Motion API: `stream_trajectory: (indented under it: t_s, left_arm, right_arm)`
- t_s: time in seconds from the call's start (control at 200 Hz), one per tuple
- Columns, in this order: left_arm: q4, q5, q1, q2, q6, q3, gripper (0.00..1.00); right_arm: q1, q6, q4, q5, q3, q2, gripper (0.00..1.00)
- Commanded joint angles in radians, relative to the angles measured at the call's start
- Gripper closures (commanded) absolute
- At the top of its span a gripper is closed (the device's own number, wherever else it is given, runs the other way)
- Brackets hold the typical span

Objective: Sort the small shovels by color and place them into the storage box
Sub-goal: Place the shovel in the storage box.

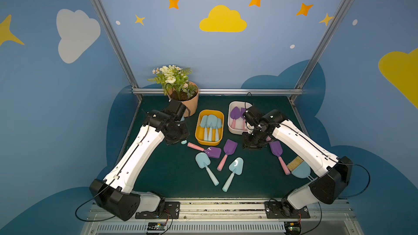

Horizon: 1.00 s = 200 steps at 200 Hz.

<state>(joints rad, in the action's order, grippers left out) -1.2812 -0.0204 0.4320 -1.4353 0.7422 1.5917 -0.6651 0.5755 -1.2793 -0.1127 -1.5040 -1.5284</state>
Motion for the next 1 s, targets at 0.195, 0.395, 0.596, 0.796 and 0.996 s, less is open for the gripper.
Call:
stream_trajectory:
  t_s: [0.195, 0.395, 0.596, 0.796, 0.996]
  left_arm:
    - [-0.176, 0.122, 0.141, -0.415, -0.294, 0.495, 0.97]
    - [-0.283, 0.114, 0.152, -0.672, -0.346, 0.74, 0.97]
    - [-0.349, 0.057, 0.152, -0.847, -0.348, 0.886, 0.97]
    - [-0.365, 0.007, 0.136, -0.938, -0.323, 0.913, 0.97]
    - [-0.344, -0.024, 0.121, -0.951, -0.302, 0.91, 0.97]
  right_arm:
    - [0.036, -0.045, -0.018, 0.036, 0.035, 0.062, 0.65]
    - [0.069, -0.062, -0.031, 0.056, 0.045, 0.072, 0.65]
    - [0.094, -0.07, -0.034, 0.053, 0.057, 0.064, 0.65]
    - [0.107, -0.078, -0.031, 0.048, 0.059, 0.05, 0.65]
    - [0.115, -0.084, -0.031, 0.045, 0.056, 0.042, 0.65]
